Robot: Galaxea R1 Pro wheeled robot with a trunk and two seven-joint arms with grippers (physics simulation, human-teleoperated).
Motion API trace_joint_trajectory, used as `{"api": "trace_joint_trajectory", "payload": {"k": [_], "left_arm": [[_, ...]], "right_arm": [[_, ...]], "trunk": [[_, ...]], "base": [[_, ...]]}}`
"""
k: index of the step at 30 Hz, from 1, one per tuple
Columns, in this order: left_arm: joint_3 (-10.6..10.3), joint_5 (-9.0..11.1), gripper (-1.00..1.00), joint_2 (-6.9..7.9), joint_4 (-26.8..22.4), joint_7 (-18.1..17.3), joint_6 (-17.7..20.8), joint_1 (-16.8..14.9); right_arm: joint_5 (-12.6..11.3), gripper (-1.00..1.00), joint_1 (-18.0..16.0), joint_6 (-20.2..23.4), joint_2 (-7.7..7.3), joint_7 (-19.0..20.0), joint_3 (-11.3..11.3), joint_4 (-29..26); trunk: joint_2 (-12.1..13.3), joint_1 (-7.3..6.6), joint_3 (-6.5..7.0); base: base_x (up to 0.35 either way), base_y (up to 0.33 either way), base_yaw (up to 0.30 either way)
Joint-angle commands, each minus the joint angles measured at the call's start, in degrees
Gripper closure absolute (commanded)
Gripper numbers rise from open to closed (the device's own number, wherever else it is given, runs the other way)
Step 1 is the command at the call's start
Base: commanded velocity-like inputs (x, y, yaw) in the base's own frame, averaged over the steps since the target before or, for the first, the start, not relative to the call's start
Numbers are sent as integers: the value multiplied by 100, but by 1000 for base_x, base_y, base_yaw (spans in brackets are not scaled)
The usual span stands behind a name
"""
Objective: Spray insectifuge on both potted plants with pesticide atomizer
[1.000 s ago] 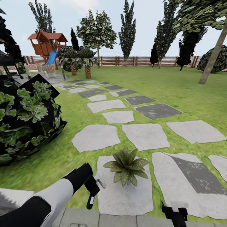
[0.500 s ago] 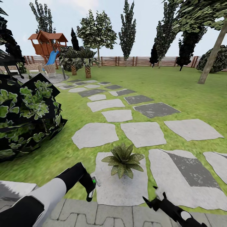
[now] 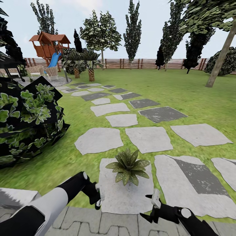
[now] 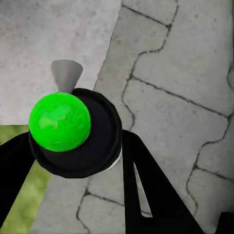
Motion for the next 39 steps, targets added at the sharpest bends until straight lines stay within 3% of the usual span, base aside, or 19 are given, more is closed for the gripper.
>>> {"api": "trace_joint_trajectory", "payload": {"k": [1,2,3,8,13,17,20,25,33,39], "left_arm": [[8,-31,100,2,-7,-43,11,6],[8,-45,100,3,-7,-48,-8,20],[9,-66,100,-2,-8,-51,-27,47],[20,-331,100,-63,-13,-55,-61,135],[3,-385,100,-114,-25,-38,-116,333],[-142,-387,100,-150,-36,0,-498,576],[-156,-384,100,-159,-36,25,-540,603],[-155,-373,100,-304,-20,324,-538,606],[-158,-357,100,-430,-19,320,-611,623],[-158,-329,100,-462,-11,288,-952,624]], "right_arm": [[45,-100,-8,-10,-1,124,13,-108],[46,-100,-10,-1,3,175,13,-163],[46,100,-11,8,9,224,13,-228],[38,100,-17,12,19,568,21,-314],[38,100,-19,12,34,883,24,-314],[38,100,-20,12,250,892,36,-313],[38,100,-20,17,399,890,63,-317],[38,100,-21,20,654,882,66,-316],[47,100,-19,16,687,881,66,-309],[56,100,-18,12,682,881,58,-305]], "trunk": [[-2,-1,-5],[-2,-1,-5],[-2,-1,-5],[-2,-1,-5],[-2,-1,-5],[-2,-1,-5],[-2,-1,-5],[-2,-1,-5],[-2,-1,-5],[-2,-1,-5]], "base": [[0,0,0],[0,0,0],[0,0,0],[0,0,0],[0,0,0],[0,0,0],[0,0,0],[0,0,0],[0,0,0],[0,0,0]]}}
